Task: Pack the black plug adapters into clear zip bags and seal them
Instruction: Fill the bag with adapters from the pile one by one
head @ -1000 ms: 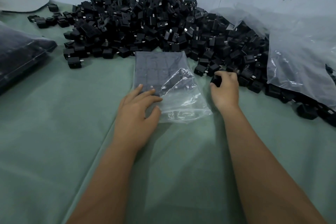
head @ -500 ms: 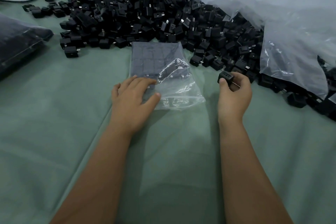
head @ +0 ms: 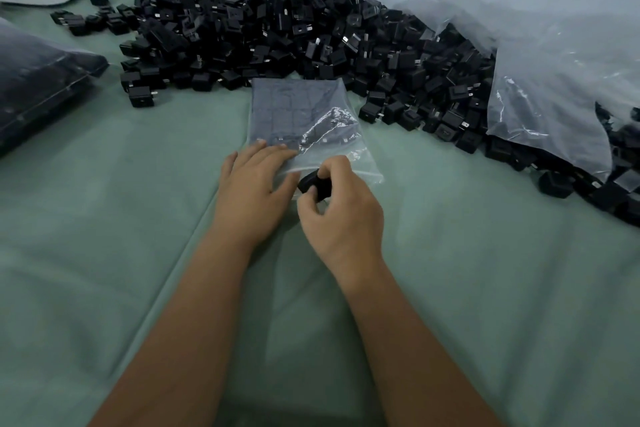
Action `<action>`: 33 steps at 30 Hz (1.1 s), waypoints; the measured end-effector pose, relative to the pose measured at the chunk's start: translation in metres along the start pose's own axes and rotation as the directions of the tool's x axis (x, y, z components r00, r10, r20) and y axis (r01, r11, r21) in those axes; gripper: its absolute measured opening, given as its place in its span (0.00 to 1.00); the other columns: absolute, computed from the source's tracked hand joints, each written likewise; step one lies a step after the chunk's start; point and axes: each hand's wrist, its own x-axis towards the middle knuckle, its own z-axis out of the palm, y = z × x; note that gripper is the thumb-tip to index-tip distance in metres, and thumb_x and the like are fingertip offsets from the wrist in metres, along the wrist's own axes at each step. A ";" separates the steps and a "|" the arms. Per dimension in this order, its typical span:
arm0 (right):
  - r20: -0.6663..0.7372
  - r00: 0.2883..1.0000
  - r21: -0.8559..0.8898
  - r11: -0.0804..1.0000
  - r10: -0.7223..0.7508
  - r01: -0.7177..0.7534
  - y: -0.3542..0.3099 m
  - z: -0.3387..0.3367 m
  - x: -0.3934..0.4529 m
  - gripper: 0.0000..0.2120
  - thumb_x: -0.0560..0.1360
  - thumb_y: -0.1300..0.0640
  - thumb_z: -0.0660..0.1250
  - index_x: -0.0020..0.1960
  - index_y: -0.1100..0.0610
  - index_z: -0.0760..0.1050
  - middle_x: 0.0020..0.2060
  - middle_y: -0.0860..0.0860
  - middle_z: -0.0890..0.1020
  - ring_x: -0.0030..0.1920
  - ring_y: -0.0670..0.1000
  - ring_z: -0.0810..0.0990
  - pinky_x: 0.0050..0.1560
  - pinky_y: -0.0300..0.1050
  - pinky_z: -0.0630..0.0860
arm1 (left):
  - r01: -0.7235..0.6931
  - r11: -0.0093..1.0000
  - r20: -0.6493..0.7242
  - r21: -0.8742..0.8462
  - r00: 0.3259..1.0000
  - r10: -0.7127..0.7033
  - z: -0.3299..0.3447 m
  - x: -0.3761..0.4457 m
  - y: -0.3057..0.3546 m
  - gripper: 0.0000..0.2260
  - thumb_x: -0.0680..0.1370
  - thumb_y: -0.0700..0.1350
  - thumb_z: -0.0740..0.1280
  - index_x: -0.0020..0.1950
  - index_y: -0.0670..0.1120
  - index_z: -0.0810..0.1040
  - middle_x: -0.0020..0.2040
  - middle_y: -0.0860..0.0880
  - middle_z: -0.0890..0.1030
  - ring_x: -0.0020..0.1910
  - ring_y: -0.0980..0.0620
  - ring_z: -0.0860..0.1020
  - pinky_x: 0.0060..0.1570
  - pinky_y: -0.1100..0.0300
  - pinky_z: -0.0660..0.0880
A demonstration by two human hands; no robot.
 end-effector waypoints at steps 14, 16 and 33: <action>0.118 0.984 -0.255 0.962 0.130 -0.097 0.007 -0.007 0.005 0.15 0.68 0.55 0.56 0.47 0.57 0.78 0.42 0.53 0.81 0.46 0.57 0.73 0.43 0.48 0.67 | 0.030 0.998 -0.003 -0.053 1.000 -0.030 0.000 0.003 -0.002 0.13 0.81 0.46 0.64 0.64 0.47 0.80 0.67 0.50 0.77 0.73 0.49 0.67 0.72 0.46 0.60; 0.175 0.978 -0.282 0.957 0.116 -0.063 0.006 -0.006 0.004 0.16 0.67 0.54 0.55 0.47 0.56 0.78 0.42 0.53 0.81 0.46 0.56 0.72 0.45 0.48 0.65 | 0.029 0.999 0.006 -0.046 1.000 -0.029 0.000 0.003 -0.003 0.13 0.80 0.44 0.65 0.63 0.47 0.80 0.67 0.51 0.77 0.73 0.49 0.67 0.72 0.46 0.60; 0.438 0.897 -0.441 0.884 0.057 0.159 0.007 0.011 0.002 0.21 0.78 0.45 0.54 0.68 0.52 0.70 0.64 0.53 0.72 0.64 0.55 0.66 0.66 0.46 0.58 | 0.005 0.998 0.007 -0.062 1.000 -0.004 0.004 0.007 -0.007 0.21 0.68 0.33 0.68 0.60 0.47 0.81 0.65 0.50 0.78 0.70 0.47 0.71 0.69 0.46 0.64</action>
